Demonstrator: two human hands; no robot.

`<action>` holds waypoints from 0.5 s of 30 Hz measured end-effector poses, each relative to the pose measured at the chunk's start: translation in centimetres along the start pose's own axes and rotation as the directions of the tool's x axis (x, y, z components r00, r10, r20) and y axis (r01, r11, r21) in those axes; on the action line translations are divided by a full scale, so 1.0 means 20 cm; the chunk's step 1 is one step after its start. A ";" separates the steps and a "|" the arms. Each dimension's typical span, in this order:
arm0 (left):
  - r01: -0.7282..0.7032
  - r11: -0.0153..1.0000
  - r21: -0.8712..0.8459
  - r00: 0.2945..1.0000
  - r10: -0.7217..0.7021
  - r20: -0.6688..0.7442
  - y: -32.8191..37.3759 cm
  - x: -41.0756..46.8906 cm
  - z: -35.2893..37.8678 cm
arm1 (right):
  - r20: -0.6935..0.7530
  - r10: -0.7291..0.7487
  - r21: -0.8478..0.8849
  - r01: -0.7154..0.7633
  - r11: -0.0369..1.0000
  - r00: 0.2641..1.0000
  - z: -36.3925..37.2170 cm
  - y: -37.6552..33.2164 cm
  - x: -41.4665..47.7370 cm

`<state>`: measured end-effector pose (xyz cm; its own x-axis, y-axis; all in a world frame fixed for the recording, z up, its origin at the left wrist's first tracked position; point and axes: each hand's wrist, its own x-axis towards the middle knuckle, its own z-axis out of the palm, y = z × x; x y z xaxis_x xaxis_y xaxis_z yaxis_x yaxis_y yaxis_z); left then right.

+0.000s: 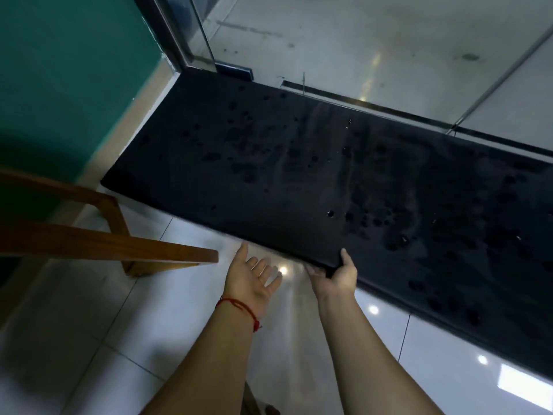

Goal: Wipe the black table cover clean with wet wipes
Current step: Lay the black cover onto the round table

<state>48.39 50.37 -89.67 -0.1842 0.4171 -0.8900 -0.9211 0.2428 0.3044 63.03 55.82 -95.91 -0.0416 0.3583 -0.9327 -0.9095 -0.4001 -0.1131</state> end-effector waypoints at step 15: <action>-0.474 0.873 0.110 0.862 0.486 -0.142 0.75 0.02 0.27 | -0.114 -0.411 0.061 0.419 0.906 0.905 0.01 -0.44 -0.50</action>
<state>36.29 59.02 -83.60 -0.6552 0.3535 -0.6677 -0.6795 0.1105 0.7253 71.33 55.81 -85.57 0.3832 0.3919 -0.8364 -0.8664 -0.1612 -0.4725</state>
